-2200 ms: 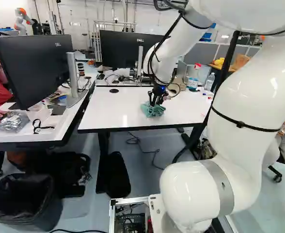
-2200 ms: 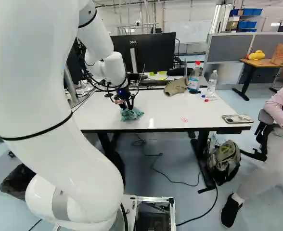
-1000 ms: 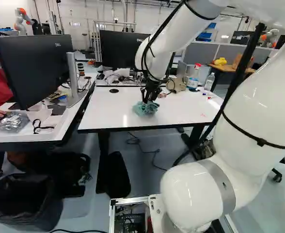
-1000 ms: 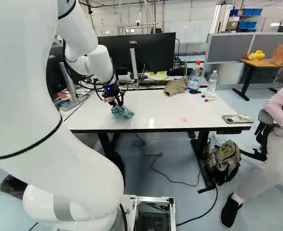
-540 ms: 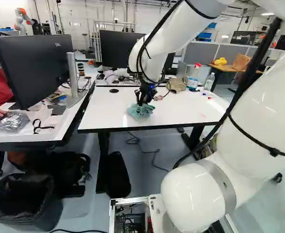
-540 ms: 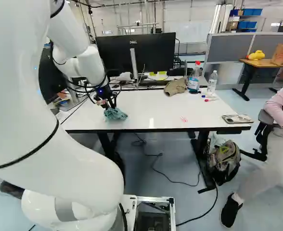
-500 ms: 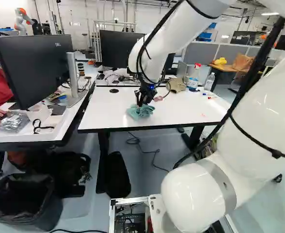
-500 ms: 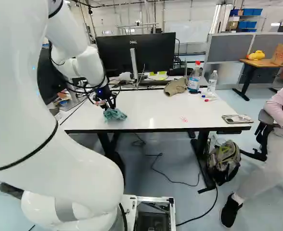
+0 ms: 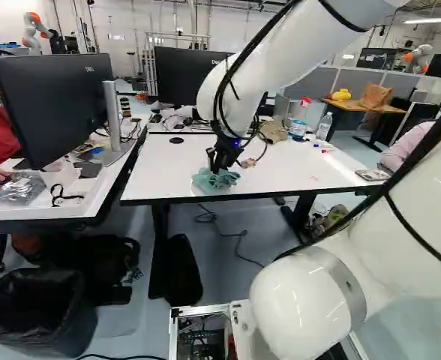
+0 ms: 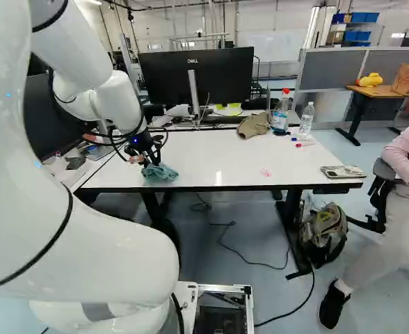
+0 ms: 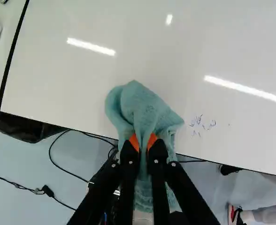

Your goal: Clean the table with the green towel

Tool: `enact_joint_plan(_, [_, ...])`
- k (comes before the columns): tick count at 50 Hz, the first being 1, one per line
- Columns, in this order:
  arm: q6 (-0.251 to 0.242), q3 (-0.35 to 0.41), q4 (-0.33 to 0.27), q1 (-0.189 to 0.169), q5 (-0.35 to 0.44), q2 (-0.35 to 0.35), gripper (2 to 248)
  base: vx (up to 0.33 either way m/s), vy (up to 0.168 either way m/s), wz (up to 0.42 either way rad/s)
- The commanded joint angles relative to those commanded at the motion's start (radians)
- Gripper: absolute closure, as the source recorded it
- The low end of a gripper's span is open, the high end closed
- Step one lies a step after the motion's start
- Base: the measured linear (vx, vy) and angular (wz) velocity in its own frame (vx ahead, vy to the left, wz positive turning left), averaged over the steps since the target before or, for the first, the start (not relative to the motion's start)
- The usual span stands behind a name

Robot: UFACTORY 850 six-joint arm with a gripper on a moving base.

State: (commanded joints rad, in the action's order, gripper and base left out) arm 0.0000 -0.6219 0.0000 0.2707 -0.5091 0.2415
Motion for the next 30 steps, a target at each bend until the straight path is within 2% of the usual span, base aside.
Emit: enact_joint_plan(30, [0.000,-0.001,0.000,-0.003,0.000,0.010,212,0.000,0.000,0.000])
